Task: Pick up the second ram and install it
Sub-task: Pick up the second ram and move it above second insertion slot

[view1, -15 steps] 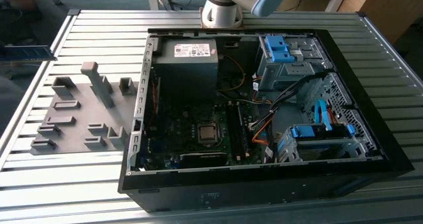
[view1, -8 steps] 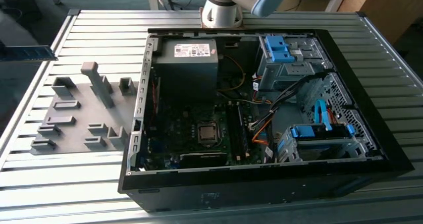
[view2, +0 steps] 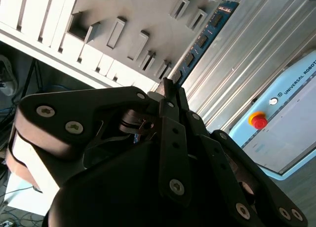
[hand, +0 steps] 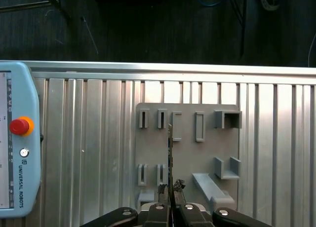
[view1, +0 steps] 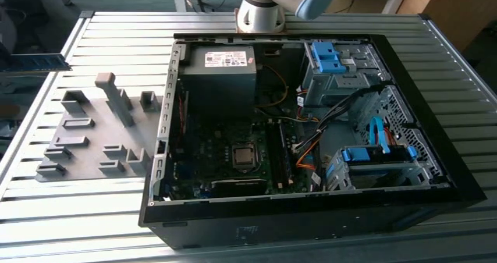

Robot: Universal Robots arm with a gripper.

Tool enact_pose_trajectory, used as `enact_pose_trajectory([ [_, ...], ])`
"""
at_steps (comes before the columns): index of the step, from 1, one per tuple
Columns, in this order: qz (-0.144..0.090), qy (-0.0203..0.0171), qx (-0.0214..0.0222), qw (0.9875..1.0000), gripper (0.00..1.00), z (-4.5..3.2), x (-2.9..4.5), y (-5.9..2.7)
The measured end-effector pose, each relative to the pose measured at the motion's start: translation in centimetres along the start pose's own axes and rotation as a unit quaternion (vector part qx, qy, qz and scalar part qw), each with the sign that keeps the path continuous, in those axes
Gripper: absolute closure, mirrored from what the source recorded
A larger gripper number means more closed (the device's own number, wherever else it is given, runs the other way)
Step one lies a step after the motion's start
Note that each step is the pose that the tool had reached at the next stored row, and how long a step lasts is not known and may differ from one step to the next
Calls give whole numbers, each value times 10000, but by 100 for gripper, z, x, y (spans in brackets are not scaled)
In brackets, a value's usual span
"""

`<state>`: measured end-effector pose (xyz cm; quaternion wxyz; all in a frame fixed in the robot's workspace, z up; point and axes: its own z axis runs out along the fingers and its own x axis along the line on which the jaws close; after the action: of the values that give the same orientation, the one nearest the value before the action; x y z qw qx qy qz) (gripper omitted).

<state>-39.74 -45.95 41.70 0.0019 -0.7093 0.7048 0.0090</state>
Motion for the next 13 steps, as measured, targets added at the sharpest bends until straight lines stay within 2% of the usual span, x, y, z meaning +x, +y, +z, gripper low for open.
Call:
enact_pose_trajectory([
  [13, 0, 0, 0, 10000, 86, 0, 0, -35],
])
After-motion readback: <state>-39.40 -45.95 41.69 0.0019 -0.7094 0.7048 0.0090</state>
